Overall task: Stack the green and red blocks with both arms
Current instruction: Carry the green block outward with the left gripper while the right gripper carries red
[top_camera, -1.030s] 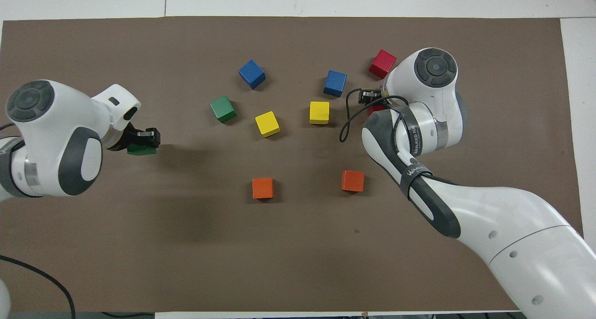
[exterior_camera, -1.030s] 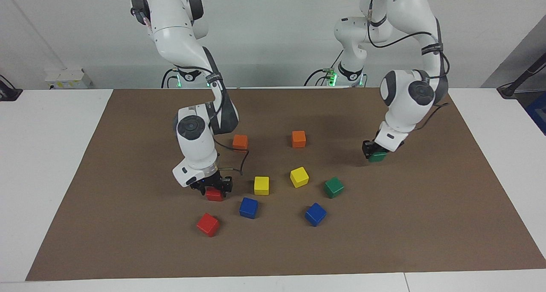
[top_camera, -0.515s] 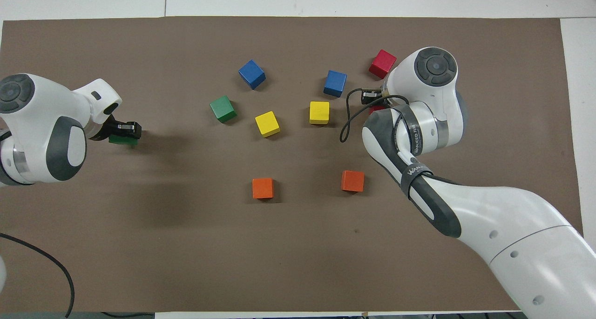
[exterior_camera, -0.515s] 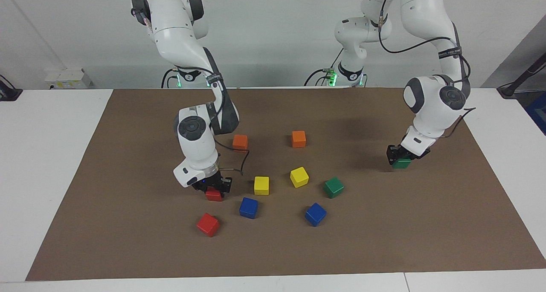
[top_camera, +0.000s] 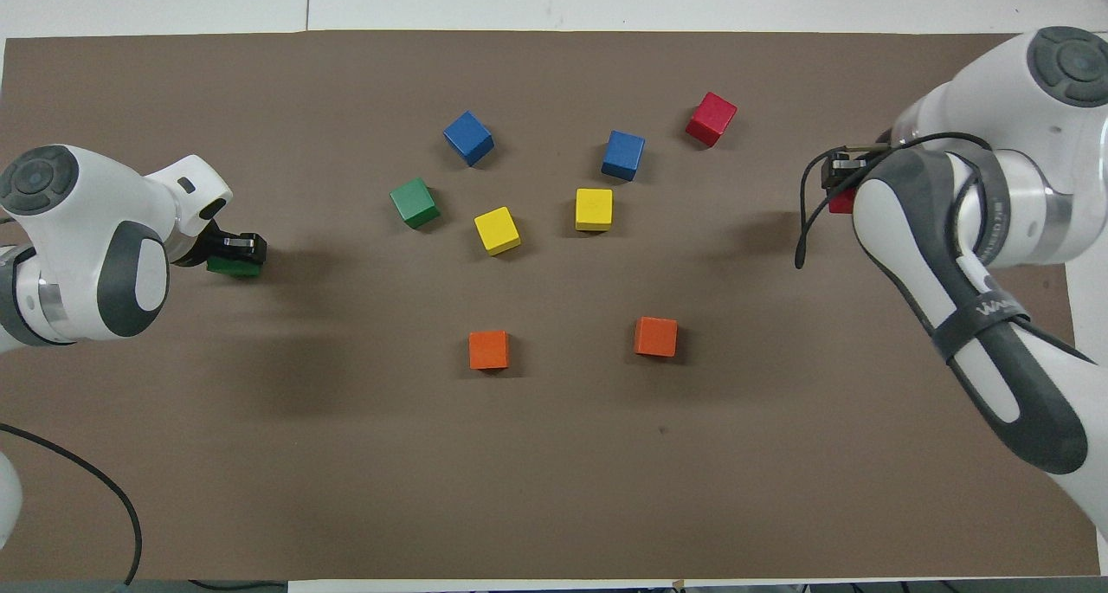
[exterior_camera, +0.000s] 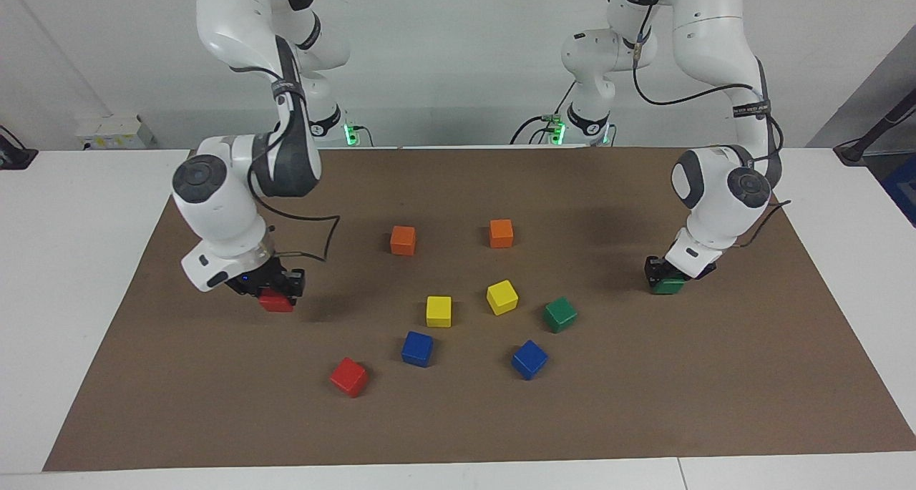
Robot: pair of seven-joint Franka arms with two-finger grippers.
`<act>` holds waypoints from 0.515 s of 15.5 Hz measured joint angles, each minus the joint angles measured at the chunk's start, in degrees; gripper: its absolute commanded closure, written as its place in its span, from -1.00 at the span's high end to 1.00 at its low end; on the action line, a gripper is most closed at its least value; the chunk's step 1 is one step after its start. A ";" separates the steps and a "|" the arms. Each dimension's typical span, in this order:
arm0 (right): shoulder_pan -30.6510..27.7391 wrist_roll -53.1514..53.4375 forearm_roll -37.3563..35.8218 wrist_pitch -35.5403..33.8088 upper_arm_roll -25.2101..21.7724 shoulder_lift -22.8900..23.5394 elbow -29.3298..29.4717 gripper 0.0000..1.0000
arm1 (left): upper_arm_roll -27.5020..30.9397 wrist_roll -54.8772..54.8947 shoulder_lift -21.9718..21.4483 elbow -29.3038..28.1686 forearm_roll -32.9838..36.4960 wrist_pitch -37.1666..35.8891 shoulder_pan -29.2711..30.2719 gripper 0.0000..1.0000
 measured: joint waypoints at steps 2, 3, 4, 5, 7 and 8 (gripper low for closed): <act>-2.75 -2.75 0.00 6.77 0.00 -0.87 -5.14 -1.00 | 0.00 0.01 0.00 -0.56 0.00 0.65 0.01 1.00; -3.49 -3.15 0.00 9.17 0.00 -0.78 -6.98 -1.00 | 0.00 0.01 -0.01 -0.57 0.00 0.66 0.01 1.00; -4.00 -3.31 0.00 10.70 0.00 -0.59 -8.30 -1.00 | 0.00 0.03 -0.01 -0.57 0.00 0.68 0.04 1.00; -4.32 -3.82 0.00 11.42 0.01 -0.26 -9.09 -1.00 | 0.00 0.04 -0.01 -0.56 0.00 0.74 0.18 1.00; -4.40 -4.86 0.00 13.35 0.07 0.53 -9.76 -1.00 | 0.04 0.10 -0.02 -0.35 0.00 0.78 0.64 1.00; -4.40 -5.17 0.00 15.07 0.15 1.00 -10.01 -1.00 | 0.08 0.12 -0.03 0.18 0.00 0.63 0.76 1.00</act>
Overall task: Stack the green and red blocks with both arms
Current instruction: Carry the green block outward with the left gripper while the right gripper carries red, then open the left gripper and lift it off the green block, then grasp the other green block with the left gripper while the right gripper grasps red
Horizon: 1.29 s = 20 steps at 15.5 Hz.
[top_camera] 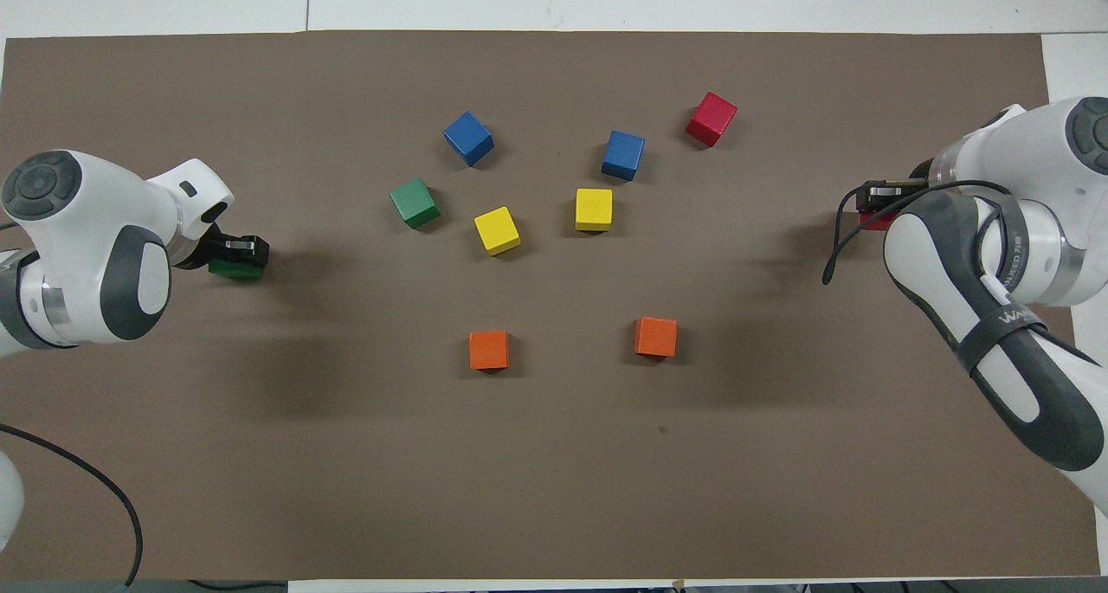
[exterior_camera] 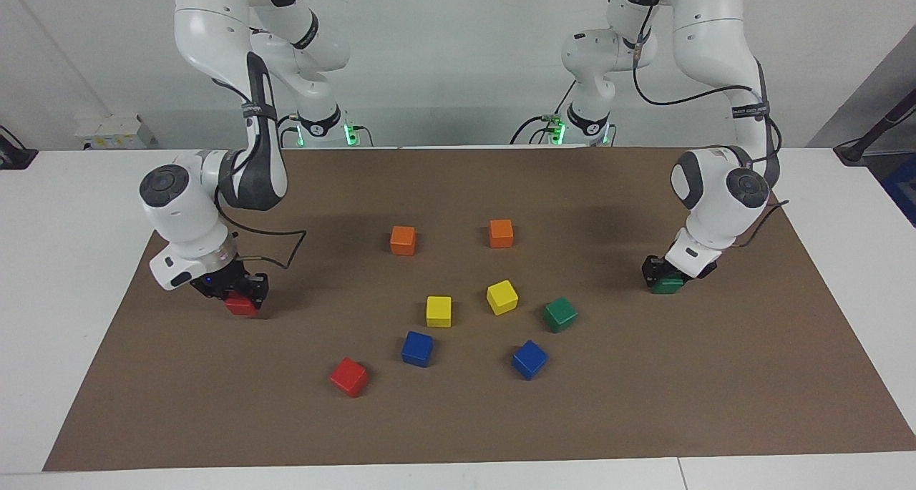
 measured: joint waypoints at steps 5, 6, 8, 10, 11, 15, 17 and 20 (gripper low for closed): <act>-0.03 -0.09 0.00 5.44 0.22 2.91 -0.60 -1.00 | -0.77 -7.87 0.21 9.40 -0.02 -7.92 -1.68 1.00; -0.05 -0.09 0.00 5.49 0.22 2.87 -0.57 -1.00 | -0.96 -12.17 0.45 11.51 -0.02 -9.66 -3.42 1.00; -0.12 -0.09 0.06 5.50 0.20 2.88 -0.57 1.00 | -1.15 -22.18 1.57 15.19 -0.03 -12.21 -8.06 1.00; -0.13 -0.09 0.18 5.52 0.19 2.88 -0.52 1.00 | -1.27 -32.19 4.06 19.51 -0.03 -14.59 -12.77 1.00; -0.13 -0.09 0.19 5.52 0.19 2.88 -0.46 1.00 | -1.31 -37.27 5.96 22.42 -0.03 -16.06 -14.87 1.00; 0.04 0.18 0.20 1.18 0.28 2.71 2.36 1.00 | -1.27 -52.34 13.61 30.86 0.01 -16.90 -20.00 1.00; 1.05 3.70 0.16 -8.19 0.44 2.46 8.79 1.00 | -1.21 -55.84 14.84 30.39 0.17 -14.46 -20.38 1.00; 5.19 14.00 0.13 -21.93 0.59 3.09 21.30 1.00 | -1.24 -57.10 14.92 26.80 1.56 -8.55 -20.69 1.00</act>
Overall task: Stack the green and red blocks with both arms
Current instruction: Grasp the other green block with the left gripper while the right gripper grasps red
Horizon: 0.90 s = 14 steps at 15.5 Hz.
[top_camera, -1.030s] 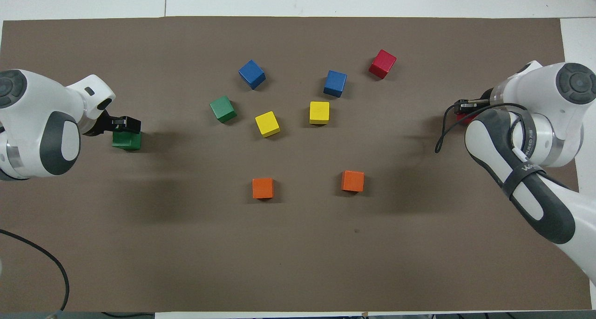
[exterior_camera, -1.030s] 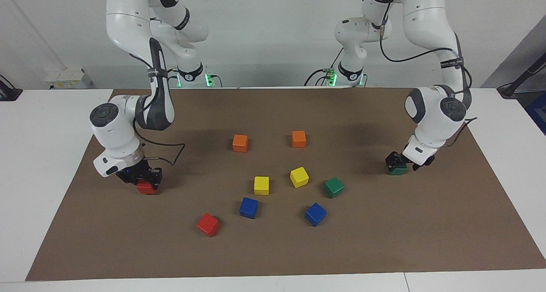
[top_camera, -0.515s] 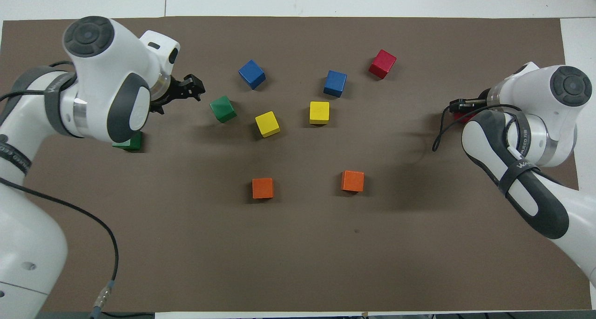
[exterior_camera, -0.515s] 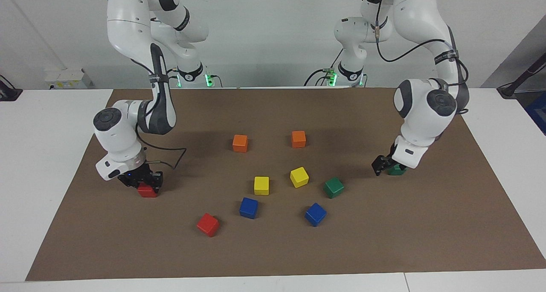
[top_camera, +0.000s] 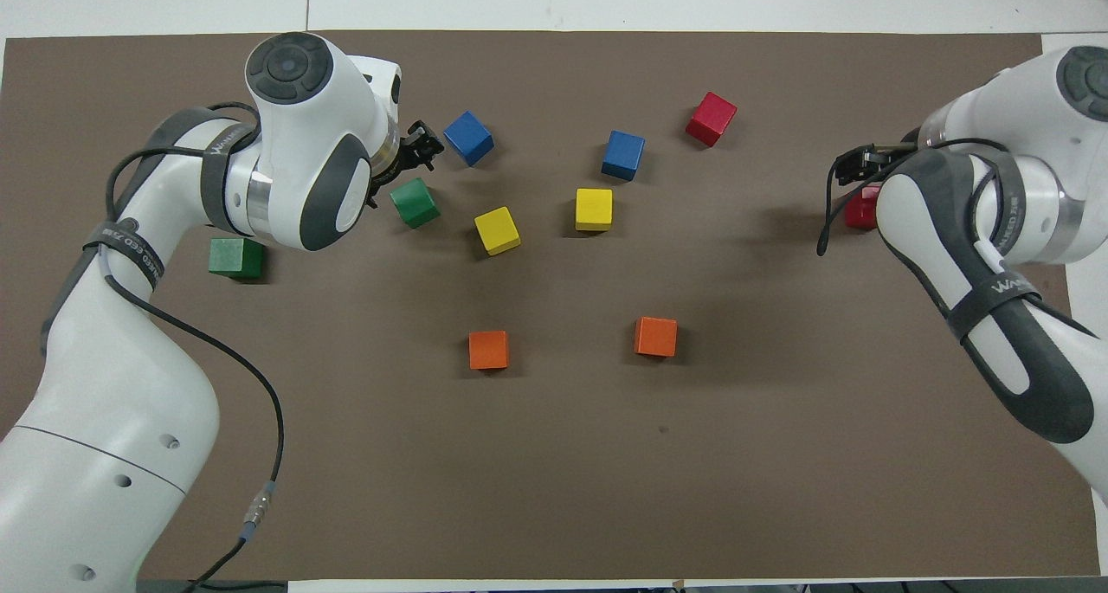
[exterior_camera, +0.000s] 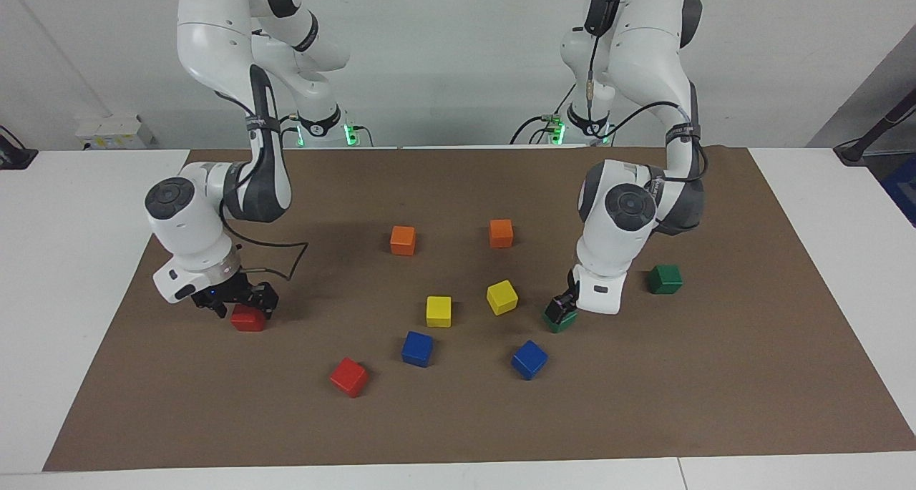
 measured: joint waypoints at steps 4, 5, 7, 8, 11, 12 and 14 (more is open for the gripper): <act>4.28 13.99 0.01 -3.92 0.17 6.02 9.43 1.00 | -0.07 -0.06 -0.29 -4.38 1.82 5.13 -0.23 1.00; 4.80 16.48 0.02 -5.29 0.21 9.06 13.47 1.00 | -0.07 -0.07 -0.39 -5.09 2.37 5.57 -0.50 0.93; 5.86 20.72 0.03 -7.62 0.33 15.83 22.72 1.00 | -0.07 -0.09 -0.52 -5.71 2.60 5.83 -0.91 -0.23; 6.24 21.82 0.03 -8.04 0.40 18.79 26.22 1.00 | -0.06 -0.10 -0.60 -5.82 2.62 5.84 -1.00 -0.88; 7.30 22.78 0.03 -7.87 0.41 24.94 32.25 1.00 | -0.01 -0.13 -0.83 -5.88 2.67 5.32 -1.11 -1.00; 7.45 22.88 0.03 -7.86 0.41 26.12 33.68 1.00 | 0.01 -0.13 -1.03 -5.73 2.76 3.69 -1.15 -1.00; 7.50 22.89 0.03 -7.38 0.44 27.37 35.79 1.00 | 0.31 1.89 -1.86 -4.11 4.20 -2.44 -1.06 -1.00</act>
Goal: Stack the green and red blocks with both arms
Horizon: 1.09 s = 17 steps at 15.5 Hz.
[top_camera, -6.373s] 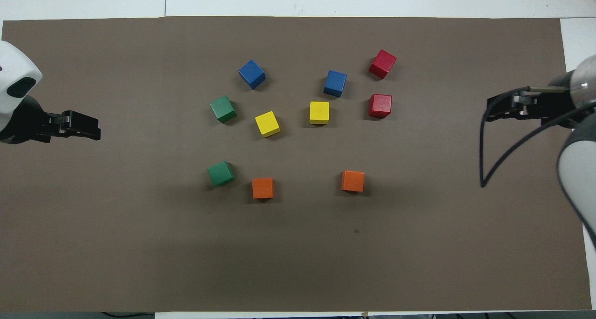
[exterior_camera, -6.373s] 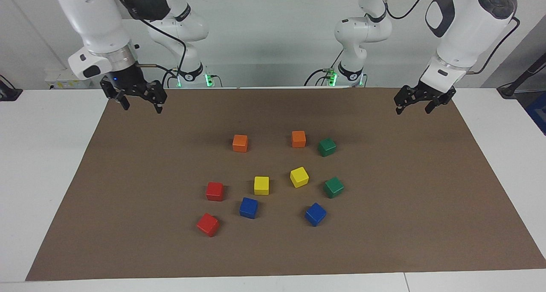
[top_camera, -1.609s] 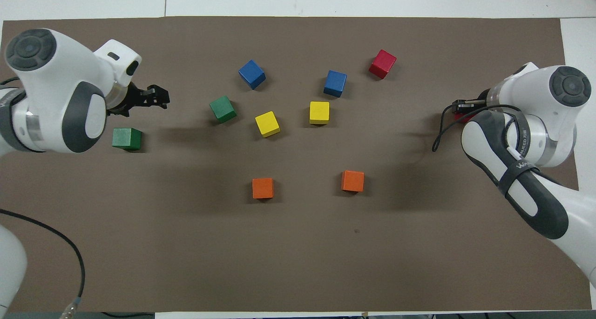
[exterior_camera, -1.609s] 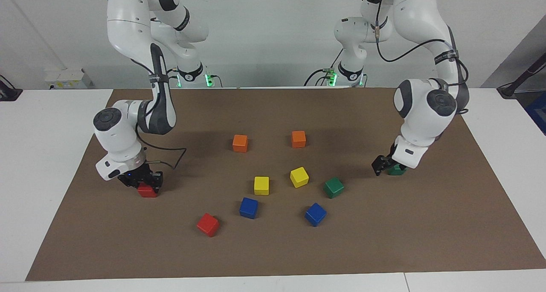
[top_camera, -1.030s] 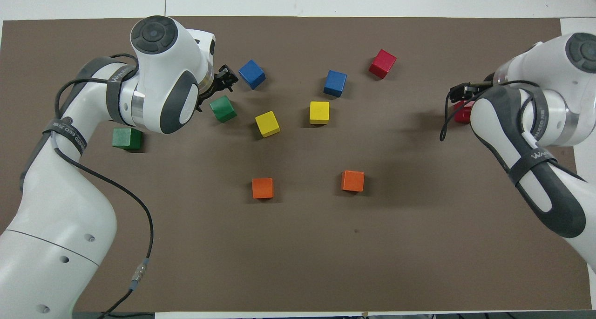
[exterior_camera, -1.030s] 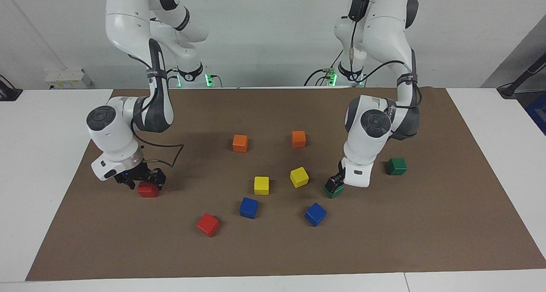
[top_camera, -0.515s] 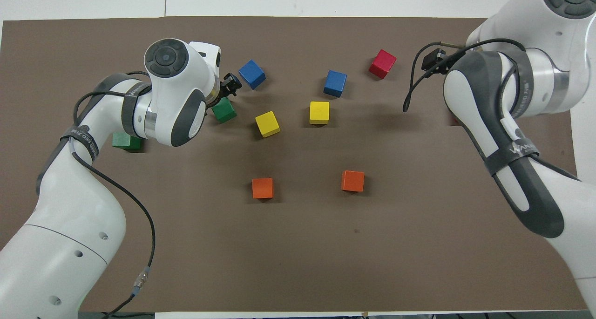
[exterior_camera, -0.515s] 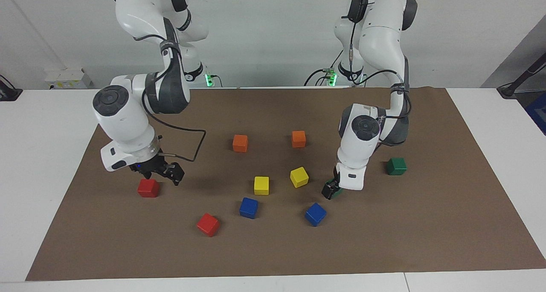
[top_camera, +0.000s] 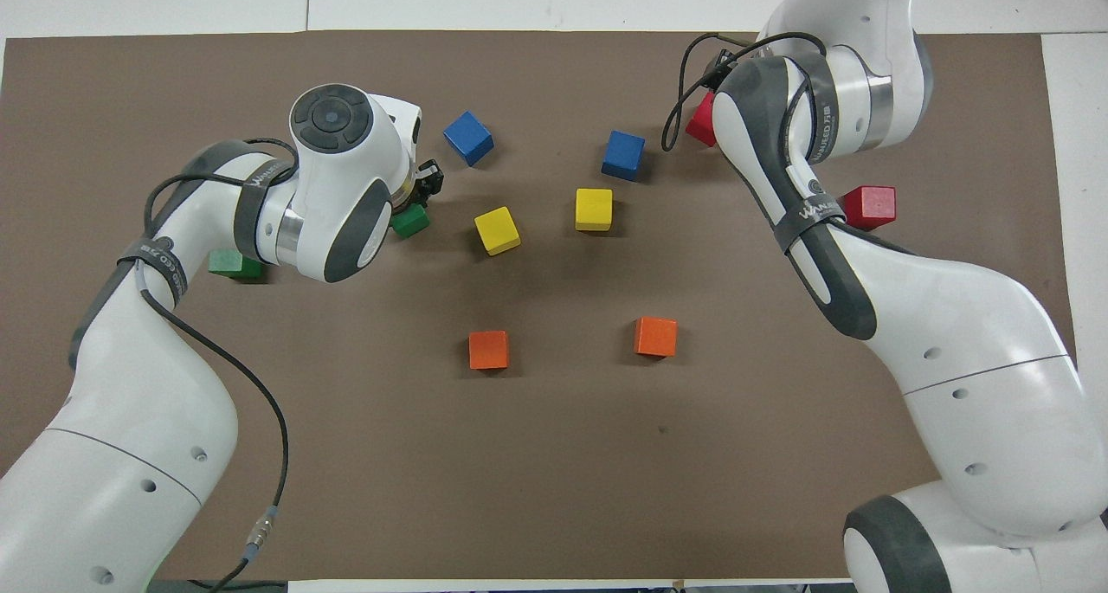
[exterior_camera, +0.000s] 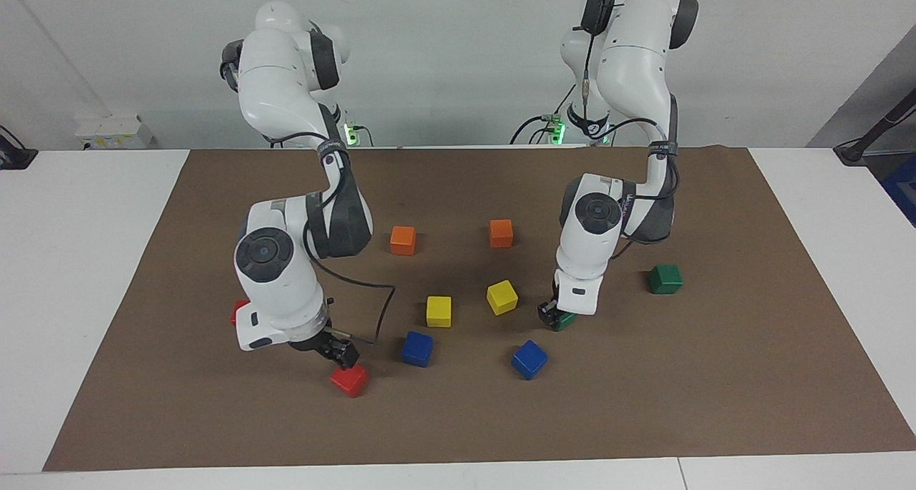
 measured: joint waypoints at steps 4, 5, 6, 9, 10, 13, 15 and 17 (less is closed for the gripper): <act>0.03 0.00 0.01 2.73 0.56 0.53 0.98 1.00 | 0.71 17.66 -6.30 -0.72 0.34 -7.66 5.01 -1.00; 0.03 0.00 0.01 3.42 0.96 0.69 1.09 1.00 | 0.74 22.84 -8.60 -2.41 0.15 -8.33 7.47 -1.00; 0.05 0.00 0.01 4.25 1.34 0.82 1.13 1.00 | 0.77 28.04 -10.71 -4.32 -0.48 -8.56 9.95 -1.00; 0.25 0.00 0.01 6.61 1.80 1.55 1.14 1.00 | 0.82 41.76 -15.18 -9.26 -3.34 -8.62 16.71 -1.00; 0.35 0.00 0.01 7.11 1.82 1.93 1.13 1.00 | 0.83 44.44 -15.88 -10.22 -3.77 -8.61 18.14 -1.00; 0.42 0.00 0.01 7.34 1.82 2.92 1.10 1.00 | 0.76 48.18 -16.48 -12.01 -4.11 -7.93 19.89 -1.00; 0.36 0.00 -0.01 7.34 1.81 3.21 0.97 1.00 | 0.75 50.27 -16.48 -13.25 -4.99 -6.60 20.39 -1.00; 0.29 0.00 -0.01 8.50 1.81 3.36 0.41 1.00 | 0.77 52.97 -16.48 -14.08 -6.28 -5.34 21.15 -1.00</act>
